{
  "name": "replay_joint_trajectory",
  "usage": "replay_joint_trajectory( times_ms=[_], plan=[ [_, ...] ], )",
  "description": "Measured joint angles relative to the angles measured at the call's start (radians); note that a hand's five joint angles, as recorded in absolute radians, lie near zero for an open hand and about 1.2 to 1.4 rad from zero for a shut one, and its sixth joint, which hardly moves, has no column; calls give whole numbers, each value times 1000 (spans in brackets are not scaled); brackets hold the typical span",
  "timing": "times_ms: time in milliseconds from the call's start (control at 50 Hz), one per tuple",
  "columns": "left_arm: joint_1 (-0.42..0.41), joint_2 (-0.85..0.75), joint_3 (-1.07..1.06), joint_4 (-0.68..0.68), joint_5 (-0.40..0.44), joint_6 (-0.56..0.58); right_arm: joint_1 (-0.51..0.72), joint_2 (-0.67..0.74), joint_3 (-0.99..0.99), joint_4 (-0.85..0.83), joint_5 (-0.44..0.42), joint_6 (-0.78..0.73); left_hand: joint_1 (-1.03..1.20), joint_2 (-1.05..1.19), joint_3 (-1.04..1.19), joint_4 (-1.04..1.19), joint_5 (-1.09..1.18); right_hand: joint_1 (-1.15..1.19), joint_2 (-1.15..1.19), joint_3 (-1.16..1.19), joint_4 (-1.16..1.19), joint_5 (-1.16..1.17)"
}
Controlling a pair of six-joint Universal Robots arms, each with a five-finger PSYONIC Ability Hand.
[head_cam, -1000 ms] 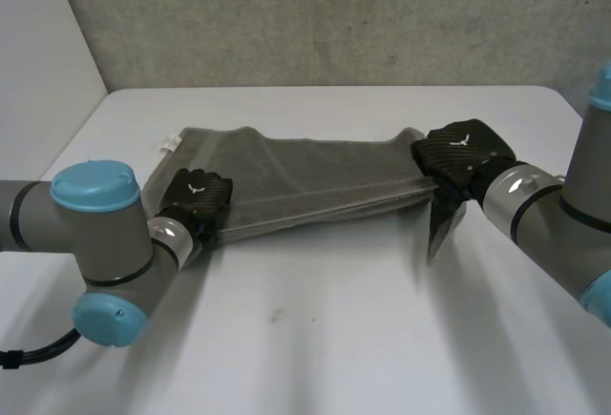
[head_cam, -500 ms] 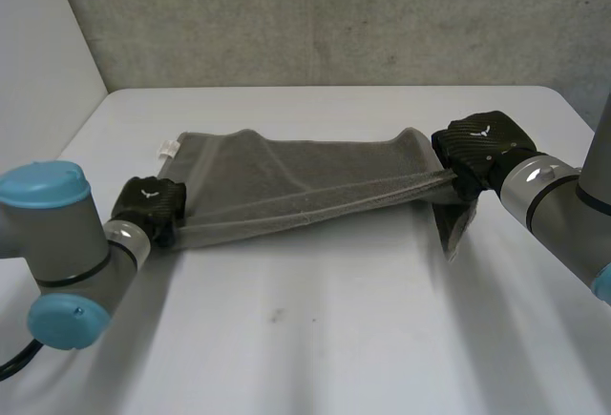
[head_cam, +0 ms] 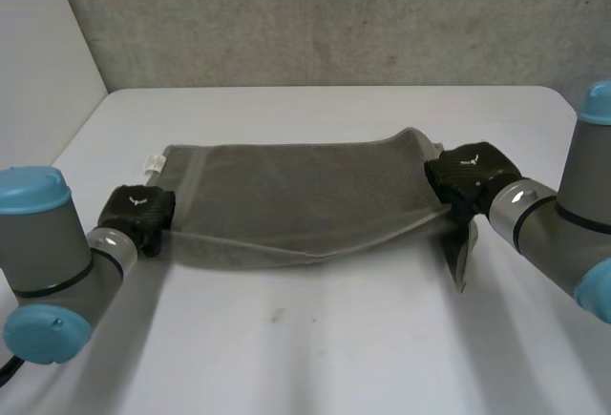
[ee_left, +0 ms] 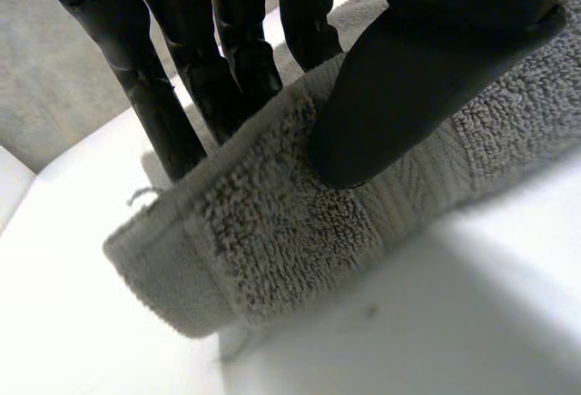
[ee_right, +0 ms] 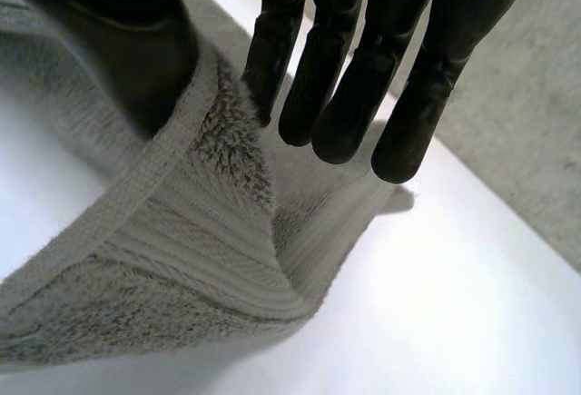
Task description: Fold the towel.
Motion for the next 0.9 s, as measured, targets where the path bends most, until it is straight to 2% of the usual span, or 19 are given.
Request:
replay_joint_trajectory(
  times_ms=[220,500,680,700,760,800,900],
  plan=[
    [65,80,0,-4,0,0,-60,49,33,0,4,21,5,1,0,1,0,-89,-52,-67,-84,-93],
    [80,173,-33,-5,2,-2,-92,10,42,5,8,51,5,1,1,1,3,-94,-56,-78,-86,-98],
    [102,185,-41,-5,2,-4,-96,-10,33,47,8,49,5,1,1,1,4,-247,-235,-239,-242,-259],
    [105,186,-41,-6,2,-4,-97,-10,32,54,7,49,8,1,1,1,4,-198,-204,-206,-210,-221],
    [122,192,-42,-6,1,-4,-101,-5,27,92,5,49,13,1,1,1,4,233,235,224,210,217],
    [130,196,-42,-6,1,-4,-104,-3,22,109,2,49,14,1,1,1,4,304,311,301,298,305],
    [140,218,-42,-20,2,-7,-120,-29,-17,126,-6,40,14,1,1,1,4,304,319,311,312,312]
  ],
)
